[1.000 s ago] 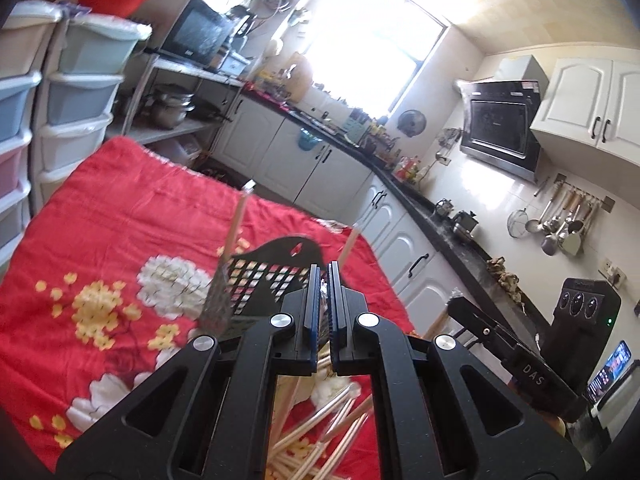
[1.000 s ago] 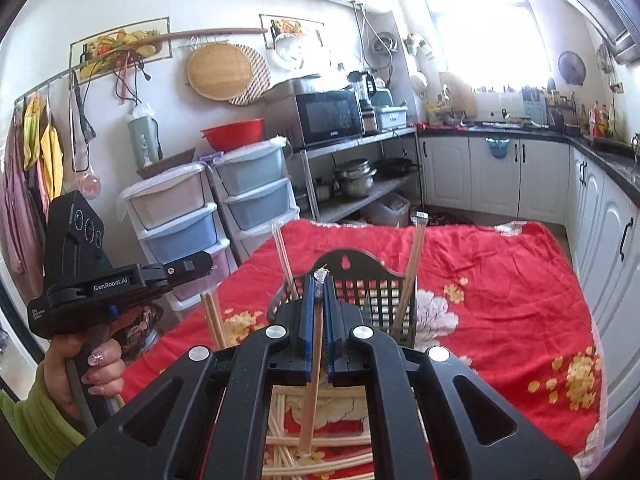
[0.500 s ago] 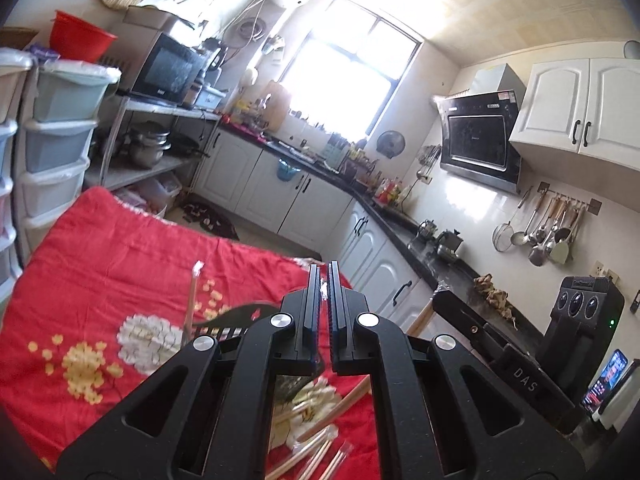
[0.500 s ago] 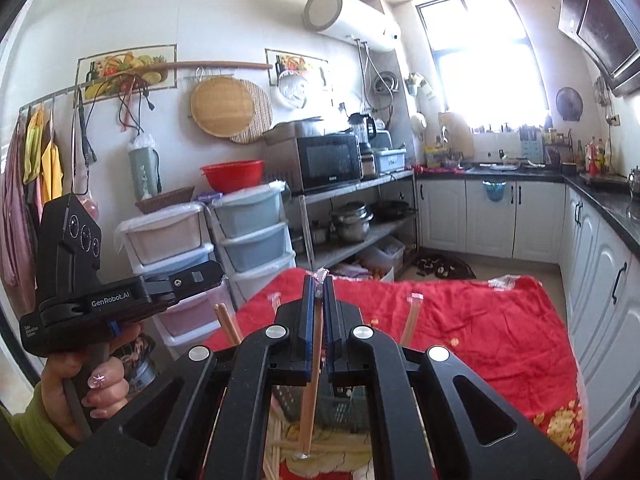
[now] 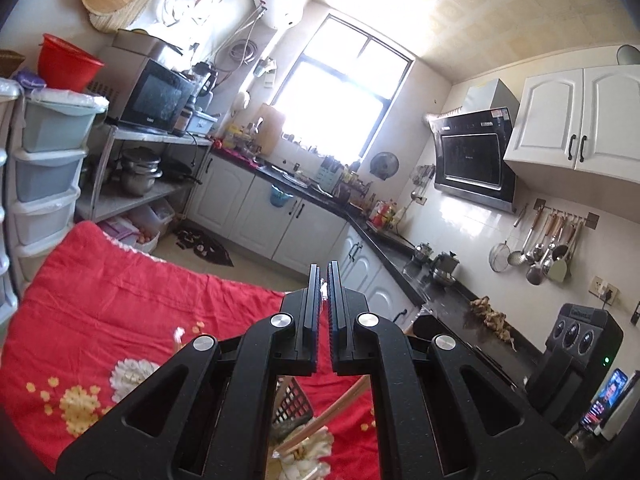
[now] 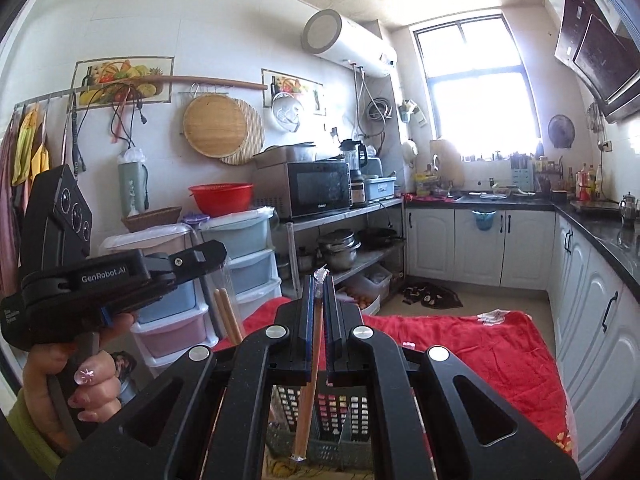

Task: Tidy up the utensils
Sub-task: 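Lift both held chopsticks and carry them above the green caddy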

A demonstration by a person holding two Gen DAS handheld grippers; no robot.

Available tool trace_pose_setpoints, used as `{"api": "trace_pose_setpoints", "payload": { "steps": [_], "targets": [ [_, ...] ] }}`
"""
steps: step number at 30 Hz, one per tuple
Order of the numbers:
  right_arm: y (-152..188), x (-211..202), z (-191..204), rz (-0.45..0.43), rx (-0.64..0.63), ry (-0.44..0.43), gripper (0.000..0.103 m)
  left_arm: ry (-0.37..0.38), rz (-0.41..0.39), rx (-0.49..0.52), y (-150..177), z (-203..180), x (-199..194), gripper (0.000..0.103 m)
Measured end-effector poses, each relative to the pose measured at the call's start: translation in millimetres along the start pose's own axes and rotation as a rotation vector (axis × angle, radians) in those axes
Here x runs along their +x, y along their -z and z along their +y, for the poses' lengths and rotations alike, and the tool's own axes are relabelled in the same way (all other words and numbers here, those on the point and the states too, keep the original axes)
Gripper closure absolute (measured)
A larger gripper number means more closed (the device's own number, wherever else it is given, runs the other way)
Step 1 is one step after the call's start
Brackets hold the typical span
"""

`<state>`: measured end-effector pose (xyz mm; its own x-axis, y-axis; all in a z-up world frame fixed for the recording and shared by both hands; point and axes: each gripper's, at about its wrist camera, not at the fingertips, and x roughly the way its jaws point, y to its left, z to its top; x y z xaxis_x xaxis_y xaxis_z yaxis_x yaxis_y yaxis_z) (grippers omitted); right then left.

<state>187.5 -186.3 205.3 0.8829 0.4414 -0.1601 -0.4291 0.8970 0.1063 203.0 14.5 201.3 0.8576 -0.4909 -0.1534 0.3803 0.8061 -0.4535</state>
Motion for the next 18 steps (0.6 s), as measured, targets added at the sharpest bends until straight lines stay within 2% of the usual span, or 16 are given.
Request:
{"api": "trace_pose_setpoints", "payload": {
  "steps": [8, 18],
  "targets": [
    [-1, 12, -4, -0.040, 0.015, 0.025, 0.098, -0.066, -0.005, 0.019, -2, 13, 14, 0.102],
    [9, 30, -8, -0.063, 0.030, 0.055, 0.098, -0.078, 0.028, 0.000, 15, 28, 27, 0.102]
  ]
}}
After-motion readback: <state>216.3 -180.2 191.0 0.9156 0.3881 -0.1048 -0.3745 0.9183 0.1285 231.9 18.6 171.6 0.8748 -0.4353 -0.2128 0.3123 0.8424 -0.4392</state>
